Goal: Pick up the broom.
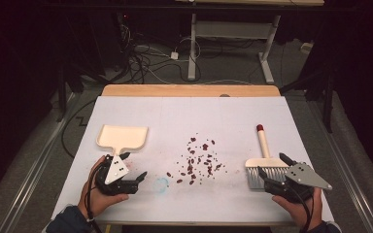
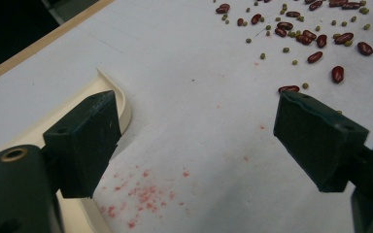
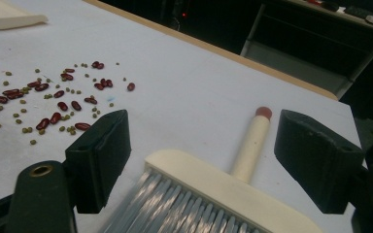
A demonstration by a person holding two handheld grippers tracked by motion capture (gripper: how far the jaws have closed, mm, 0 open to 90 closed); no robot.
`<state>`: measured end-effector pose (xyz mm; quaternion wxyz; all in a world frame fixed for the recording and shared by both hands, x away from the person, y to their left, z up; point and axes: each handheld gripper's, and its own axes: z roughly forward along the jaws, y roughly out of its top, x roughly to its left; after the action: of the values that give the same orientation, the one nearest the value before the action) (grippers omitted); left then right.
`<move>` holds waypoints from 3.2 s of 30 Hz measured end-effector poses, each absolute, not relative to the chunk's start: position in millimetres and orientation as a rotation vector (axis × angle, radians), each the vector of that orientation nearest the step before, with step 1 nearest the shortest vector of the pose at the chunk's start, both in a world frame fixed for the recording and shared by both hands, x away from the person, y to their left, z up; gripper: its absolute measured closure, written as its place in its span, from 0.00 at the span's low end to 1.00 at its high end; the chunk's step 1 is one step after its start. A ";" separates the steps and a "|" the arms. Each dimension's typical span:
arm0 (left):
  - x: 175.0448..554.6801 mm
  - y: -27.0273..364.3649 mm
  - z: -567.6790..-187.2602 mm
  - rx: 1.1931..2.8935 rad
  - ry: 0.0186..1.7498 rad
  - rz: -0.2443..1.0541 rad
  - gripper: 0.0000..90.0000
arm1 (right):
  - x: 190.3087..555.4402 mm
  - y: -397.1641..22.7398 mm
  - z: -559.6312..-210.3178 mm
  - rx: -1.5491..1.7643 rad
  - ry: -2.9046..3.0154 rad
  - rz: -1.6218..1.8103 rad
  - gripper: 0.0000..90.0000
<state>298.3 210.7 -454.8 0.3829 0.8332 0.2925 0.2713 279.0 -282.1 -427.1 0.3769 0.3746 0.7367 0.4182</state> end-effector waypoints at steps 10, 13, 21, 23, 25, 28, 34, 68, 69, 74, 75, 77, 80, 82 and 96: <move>296.6 211.2 -456.2 2.126 0.738 0.682 0.18 | 284.4 -282.7 -415.7 0.990 1.888 1.011 0.25; 295.3 213.3 -456.5 2.126 0.748 0.680 0.18 | 292.3 -281.0 -407.1 1.017 1.914 0.979 0.29; 297.9 210.5 -457.4 2.139 0.749 0.661 0.18 | 348.4 -284.2 -392.6 1.341 2.147 0.783 0.33; 297.9 209.1 -458.8 2.156 0.740 0.655 0.18 | 364.7 -286.6 -393.5 1.396 2.152 0.772 0.33; 298.0 208.9 -459.9 2.166 0.736 0.651 0.18 | 380.4 -289.0 -394.9 1.449 2.137 0.744 0.30; 298.7 210.0 -460.2 2.163 0.741 0.649 0.18 | 403.8 -291.7 -401.7 1.518 2.109 0.694 0.30; 301.2 212.0 -461.3 2.165 0.750 0.642 0.18 | 442.5 -293.4 -434.4 1.662 2.132 0.580 0.35; 299.2 209.8 -455.7 2.137 0.750 0.635 0.19 | 426.6 -287.4 -431.9 1.450 2.123 0.791 0.78; 299.2 209.5 -454.5 2.131 0.750 0.634 0.19 | 421.6 -289.1 -428.4 1.430 2.108 0.831 0.78; 297.7 202.7 -442.6 2.064 0.743 0.595 0.20 | 396.2 -293.6 -409.6 1.349 2.036 0.971 0.78; 297.2 194.6 -434.7 2.025 0.732 0.558 0.20 | 390.7 -293.7 -406.2 1.333 2.027 0.993 0.78; 297.4 188.7 -430.8 2.013 0.715 0.537 0.20 | 380.2 -294.0 -399.9 1.307 2.007 1.035 0.78; 297.9 152.6 -416.7 2.001 0.624 0.419 0.20 | 365.2 -293.9 -391.0 1.278 1.974 1.096 0.78; 297.7 140.7 -412.6 1.997 0.594 0.391 0.20 | 356.7 -292.4 -384.8 1.256 1.952 1.143 0.78; 305.3 -17.7 -407.0 1.954 0.392 0.173 0.34 | 306.4 -234.1 -353.3 1.048 1.818 1.279 0.78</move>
<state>305.3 -17.7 -407.0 0.5401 0.8220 0.1650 0.0728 306.4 -234.1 -353.3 0.3353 0.4017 0.6970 0.4903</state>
